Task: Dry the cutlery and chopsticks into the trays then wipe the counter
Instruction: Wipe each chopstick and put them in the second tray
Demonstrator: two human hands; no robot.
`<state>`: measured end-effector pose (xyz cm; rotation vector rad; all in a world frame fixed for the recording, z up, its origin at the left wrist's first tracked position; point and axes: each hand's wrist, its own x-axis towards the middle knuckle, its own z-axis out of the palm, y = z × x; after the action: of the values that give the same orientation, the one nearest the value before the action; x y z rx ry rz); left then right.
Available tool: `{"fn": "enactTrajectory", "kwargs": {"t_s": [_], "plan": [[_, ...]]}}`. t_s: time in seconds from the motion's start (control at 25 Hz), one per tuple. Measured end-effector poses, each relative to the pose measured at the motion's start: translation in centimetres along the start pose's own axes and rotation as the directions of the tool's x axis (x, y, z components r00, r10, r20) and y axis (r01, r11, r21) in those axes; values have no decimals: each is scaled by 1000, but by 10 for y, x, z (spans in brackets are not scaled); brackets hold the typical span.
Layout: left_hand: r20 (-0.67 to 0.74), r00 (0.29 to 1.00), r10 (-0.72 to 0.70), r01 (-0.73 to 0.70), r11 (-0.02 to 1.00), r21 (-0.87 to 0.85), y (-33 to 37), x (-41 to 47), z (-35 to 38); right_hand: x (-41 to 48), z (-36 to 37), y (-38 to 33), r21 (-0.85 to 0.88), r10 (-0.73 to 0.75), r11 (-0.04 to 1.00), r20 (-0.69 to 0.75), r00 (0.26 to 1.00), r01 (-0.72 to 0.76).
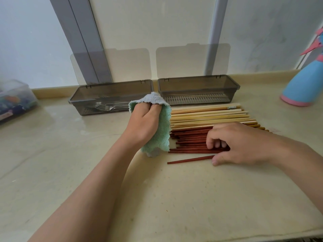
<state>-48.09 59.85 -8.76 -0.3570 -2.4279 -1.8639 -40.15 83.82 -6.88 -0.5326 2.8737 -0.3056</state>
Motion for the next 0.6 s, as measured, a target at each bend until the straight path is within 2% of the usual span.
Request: {"fn": "enactTrajectory", "kwargs": {"t_s": [0.16,0.2,0.28,0.36,0.48,0.6], "plan": [[-3,1000,-3,3,1000,-15,1,-1,0,3,-14,-5,8,71,997,61,996,-72],[-14,1000,-6,6,1000,-18,1,-1,0,8,-20,-6,38,73,997,19,997,-74],[-48,999,-14,12,999,-33,-1,0,-2,35,-30,-5,60,73,996,-155,985,-65],[-78,996,-32,27,998,-58,-2,0,-2,71,-33,1,-8,105,994,-280,954,-112],[-93,995,-48,41,997,-70,0,-1,-3,109,-25,11,-111,210,964,-232,950,-240],[-92,995,-40,33,996,-83,0,2,-4,125,-18,19,-166,230,948,-229,946,-271]]}}
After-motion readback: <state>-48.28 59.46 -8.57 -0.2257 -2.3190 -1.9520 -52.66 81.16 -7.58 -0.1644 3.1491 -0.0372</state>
